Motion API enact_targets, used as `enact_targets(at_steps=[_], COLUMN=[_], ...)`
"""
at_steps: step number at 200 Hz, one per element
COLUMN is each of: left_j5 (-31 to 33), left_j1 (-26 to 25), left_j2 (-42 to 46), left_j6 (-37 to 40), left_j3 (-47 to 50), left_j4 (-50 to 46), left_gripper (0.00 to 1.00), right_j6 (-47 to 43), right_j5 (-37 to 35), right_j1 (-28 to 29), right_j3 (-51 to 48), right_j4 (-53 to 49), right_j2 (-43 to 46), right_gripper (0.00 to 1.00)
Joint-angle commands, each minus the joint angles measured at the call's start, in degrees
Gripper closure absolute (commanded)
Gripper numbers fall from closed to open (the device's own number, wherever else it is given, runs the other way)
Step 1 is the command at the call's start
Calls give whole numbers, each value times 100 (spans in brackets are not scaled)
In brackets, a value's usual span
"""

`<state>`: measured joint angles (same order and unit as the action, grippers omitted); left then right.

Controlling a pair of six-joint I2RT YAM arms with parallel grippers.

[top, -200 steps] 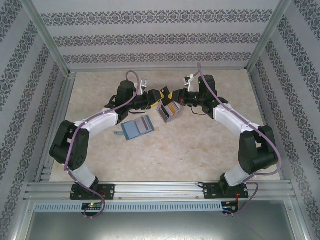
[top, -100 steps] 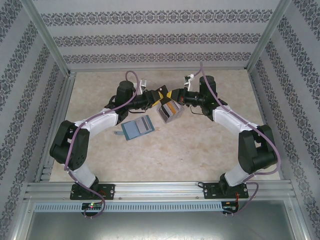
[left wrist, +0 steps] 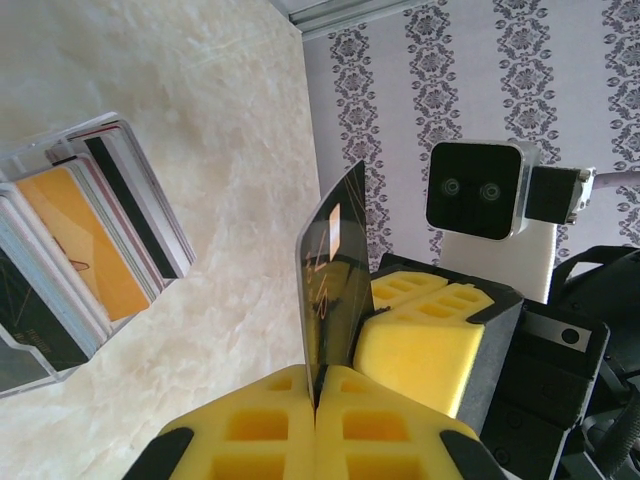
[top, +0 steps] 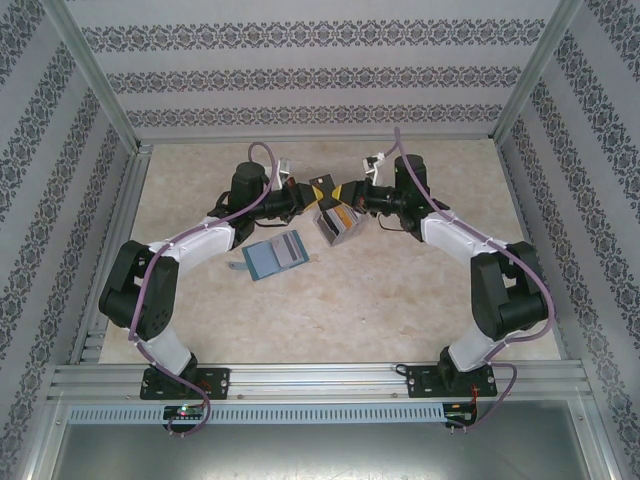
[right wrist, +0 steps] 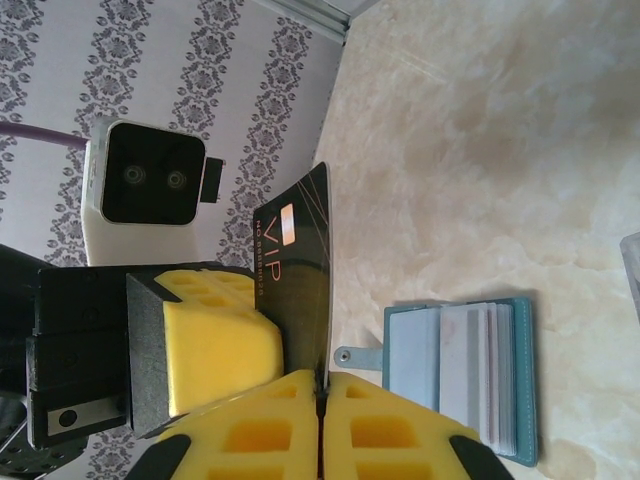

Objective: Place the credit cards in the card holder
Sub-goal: Insert the credit card into the card slot.

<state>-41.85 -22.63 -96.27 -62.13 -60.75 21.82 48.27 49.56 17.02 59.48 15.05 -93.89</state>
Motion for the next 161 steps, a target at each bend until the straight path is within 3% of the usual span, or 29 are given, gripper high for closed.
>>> enact_targets(at_steps=[1, 35, 80, 161], left_j5=[-19, 83, 18, 227], left_j1=[103, 270, 587, 1088], left_j2=[72, 222, 536, 1751], left_j6=[190, 354, 584, 1614], left_j3=[103, 337, 846, 1775], left_j4=[-11, -463, -993, -2757], left_gripper=[99, 100, 100, 100], right_j6=[-120, -245, -298, -731], right_j5=[203, 70, -25, -471], right_j1=[153, 170, 346, 1167], right_j3=[-72, -35, -24, 215], right_j4=[25, -143, -200, -608], right_j2=[-112, -147, -448, -1126], right_gripper=[89, 71, 69, 69])
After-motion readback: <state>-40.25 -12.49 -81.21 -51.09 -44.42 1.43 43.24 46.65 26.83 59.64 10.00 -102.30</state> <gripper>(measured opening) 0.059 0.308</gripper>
